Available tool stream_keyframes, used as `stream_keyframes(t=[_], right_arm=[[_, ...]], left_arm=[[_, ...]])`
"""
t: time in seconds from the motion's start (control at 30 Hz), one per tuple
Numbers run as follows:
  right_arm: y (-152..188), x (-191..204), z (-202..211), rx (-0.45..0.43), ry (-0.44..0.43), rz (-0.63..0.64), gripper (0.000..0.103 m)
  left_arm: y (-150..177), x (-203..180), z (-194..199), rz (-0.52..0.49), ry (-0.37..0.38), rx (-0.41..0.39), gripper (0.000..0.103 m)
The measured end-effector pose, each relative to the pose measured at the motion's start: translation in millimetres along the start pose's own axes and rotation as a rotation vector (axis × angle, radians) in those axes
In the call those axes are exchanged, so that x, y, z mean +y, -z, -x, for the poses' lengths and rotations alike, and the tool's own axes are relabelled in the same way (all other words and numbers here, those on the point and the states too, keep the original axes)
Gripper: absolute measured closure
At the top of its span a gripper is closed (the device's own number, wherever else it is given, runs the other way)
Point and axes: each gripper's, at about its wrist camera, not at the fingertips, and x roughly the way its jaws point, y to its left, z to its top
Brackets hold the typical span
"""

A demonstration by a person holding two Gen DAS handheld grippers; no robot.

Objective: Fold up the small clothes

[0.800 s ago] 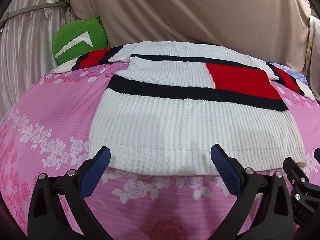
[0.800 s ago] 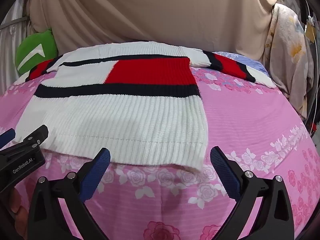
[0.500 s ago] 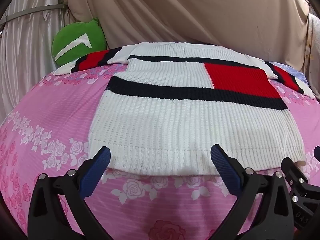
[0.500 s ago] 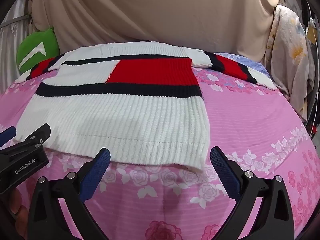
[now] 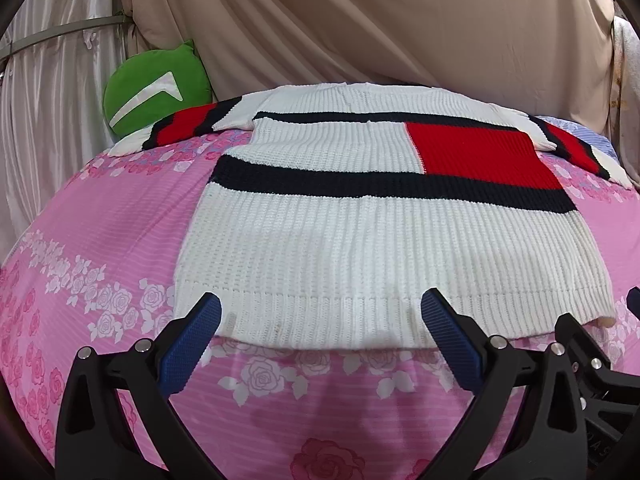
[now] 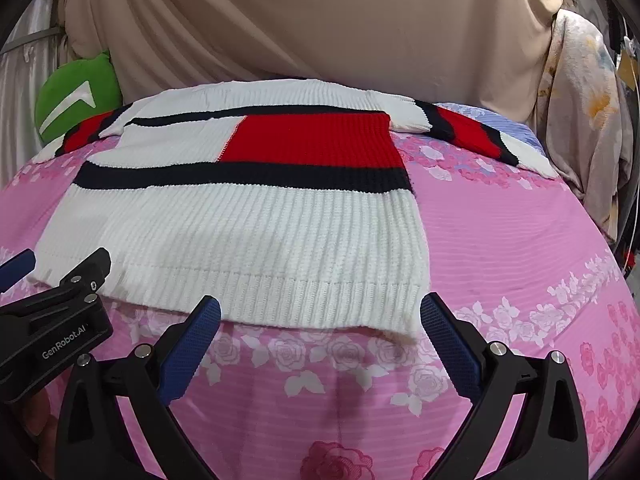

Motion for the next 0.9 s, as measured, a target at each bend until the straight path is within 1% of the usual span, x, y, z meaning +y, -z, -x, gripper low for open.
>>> stream_keyframes(t=[0.2, 0.9], right_arm=[[0.2, 8.5, 1.3, -0.002, -0.006, 0.013, 0.005], [-0.2, 7.2, 0.8, 0.001, -0.012, 0.007, 0.005]], left_arm=[[1.2, 2.2, -0.7, 0.005, 0.001, 0.005, 0.005], [0.4, 1.0, 1.0, 0.004, -0.005, 0.002, 0.006]])
